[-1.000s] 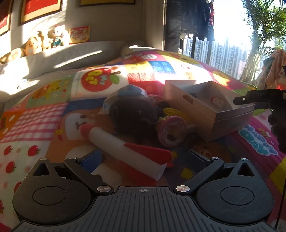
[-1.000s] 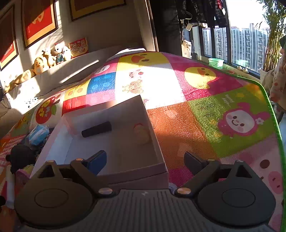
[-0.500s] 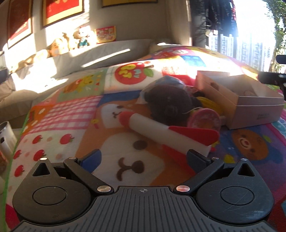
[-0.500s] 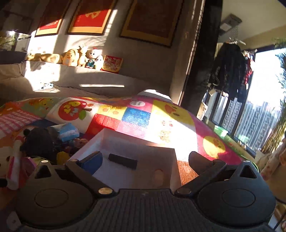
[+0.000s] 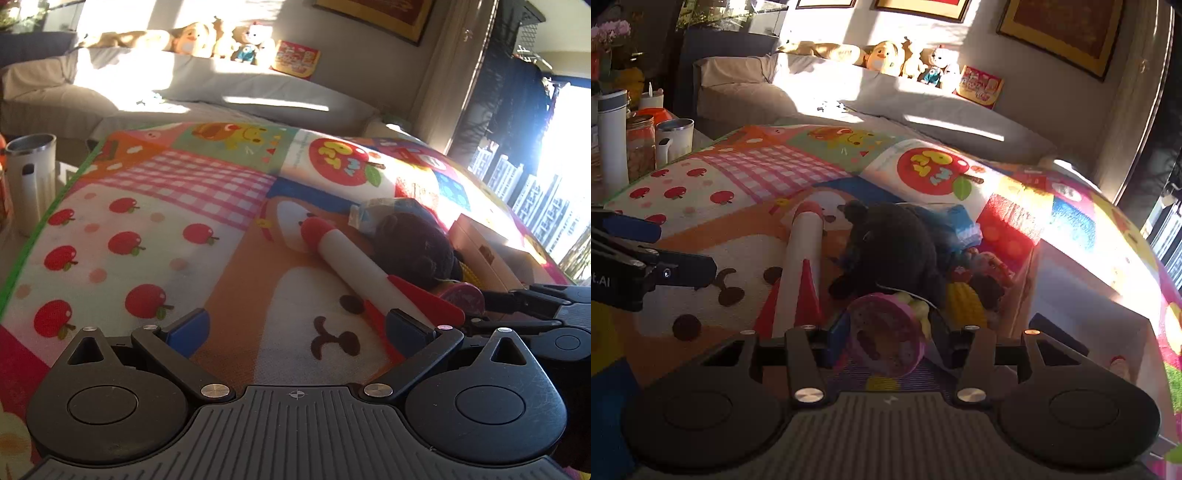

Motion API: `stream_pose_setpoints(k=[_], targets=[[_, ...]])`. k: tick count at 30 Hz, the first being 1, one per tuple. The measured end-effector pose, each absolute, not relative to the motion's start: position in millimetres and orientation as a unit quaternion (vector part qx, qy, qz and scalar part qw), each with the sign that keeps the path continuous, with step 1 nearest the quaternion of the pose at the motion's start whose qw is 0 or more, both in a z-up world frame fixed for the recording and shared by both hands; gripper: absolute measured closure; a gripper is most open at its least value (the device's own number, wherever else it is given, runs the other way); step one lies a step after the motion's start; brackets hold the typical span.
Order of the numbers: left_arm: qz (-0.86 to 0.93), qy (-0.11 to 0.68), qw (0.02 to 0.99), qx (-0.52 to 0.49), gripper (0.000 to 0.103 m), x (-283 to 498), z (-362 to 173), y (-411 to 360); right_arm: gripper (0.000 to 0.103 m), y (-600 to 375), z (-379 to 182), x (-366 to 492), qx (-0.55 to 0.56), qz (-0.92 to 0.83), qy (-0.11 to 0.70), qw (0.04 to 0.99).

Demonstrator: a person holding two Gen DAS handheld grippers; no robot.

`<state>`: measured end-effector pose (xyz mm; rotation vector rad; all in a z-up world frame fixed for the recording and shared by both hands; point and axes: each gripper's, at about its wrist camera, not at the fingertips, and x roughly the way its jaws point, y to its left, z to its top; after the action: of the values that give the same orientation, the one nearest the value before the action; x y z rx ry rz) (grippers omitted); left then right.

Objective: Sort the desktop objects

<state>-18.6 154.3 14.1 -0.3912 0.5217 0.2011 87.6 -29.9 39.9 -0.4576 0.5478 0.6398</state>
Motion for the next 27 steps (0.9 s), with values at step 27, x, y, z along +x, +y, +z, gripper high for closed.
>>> stream_pose_setpoints(k=[27], targets=[[0.073,0.299,0.950,0.043,0.000,30.8,15.8,64.7,0.091,-222.1,58.0,59.9,0.033,0.167,0.328,0.929]])
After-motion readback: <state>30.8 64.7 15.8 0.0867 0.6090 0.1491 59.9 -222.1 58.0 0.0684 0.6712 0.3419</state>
